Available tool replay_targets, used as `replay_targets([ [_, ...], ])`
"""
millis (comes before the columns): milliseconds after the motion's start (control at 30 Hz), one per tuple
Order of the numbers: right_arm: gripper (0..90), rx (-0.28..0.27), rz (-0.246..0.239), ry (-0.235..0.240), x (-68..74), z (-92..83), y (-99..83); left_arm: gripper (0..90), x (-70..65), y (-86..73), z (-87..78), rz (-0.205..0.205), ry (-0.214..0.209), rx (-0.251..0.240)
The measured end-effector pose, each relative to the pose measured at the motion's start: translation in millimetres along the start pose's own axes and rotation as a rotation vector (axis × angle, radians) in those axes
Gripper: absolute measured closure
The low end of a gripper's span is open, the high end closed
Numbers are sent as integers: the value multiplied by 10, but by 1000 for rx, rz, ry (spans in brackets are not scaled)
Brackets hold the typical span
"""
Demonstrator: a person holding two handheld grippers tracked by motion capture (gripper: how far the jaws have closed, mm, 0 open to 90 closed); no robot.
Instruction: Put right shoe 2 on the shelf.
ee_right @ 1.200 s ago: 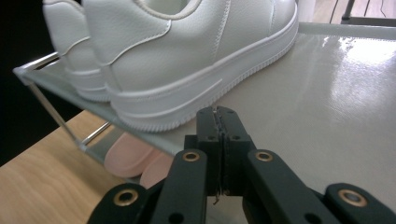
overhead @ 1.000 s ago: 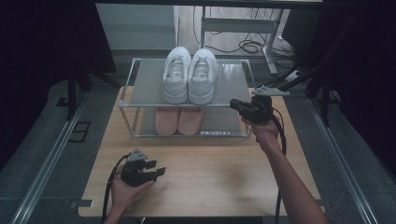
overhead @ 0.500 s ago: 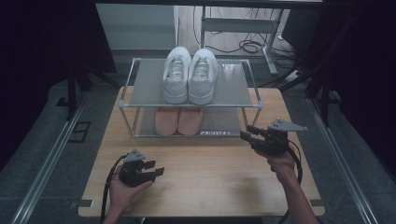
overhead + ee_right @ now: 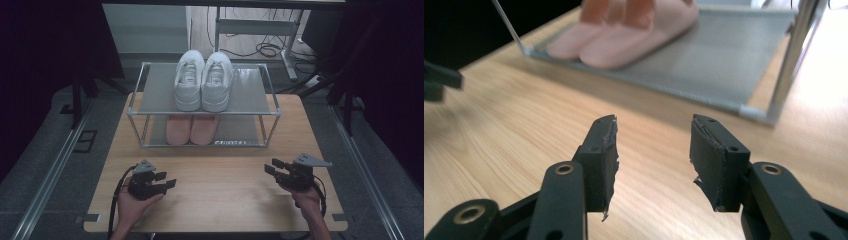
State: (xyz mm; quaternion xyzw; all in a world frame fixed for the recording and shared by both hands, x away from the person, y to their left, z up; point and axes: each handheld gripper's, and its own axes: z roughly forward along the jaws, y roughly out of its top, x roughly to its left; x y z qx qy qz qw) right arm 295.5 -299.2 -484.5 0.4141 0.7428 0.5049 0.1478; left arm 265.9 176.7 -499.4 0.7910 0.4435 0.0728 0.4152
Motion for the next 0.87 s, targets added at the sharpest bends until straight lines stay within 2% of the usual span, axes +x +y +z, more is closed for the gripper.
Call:
replay_targets([
  [67,529,17,-5,-14,-16,14,-44,477,-1,-2,0,1,0,0],
  [267,528,43,-4,-11,-33,79,-123,476,-3,-4,4,0,3,0],
  [867,530,2,0,-18,-21,0,-102,474,19,24,-15,-4,6,-12],
])
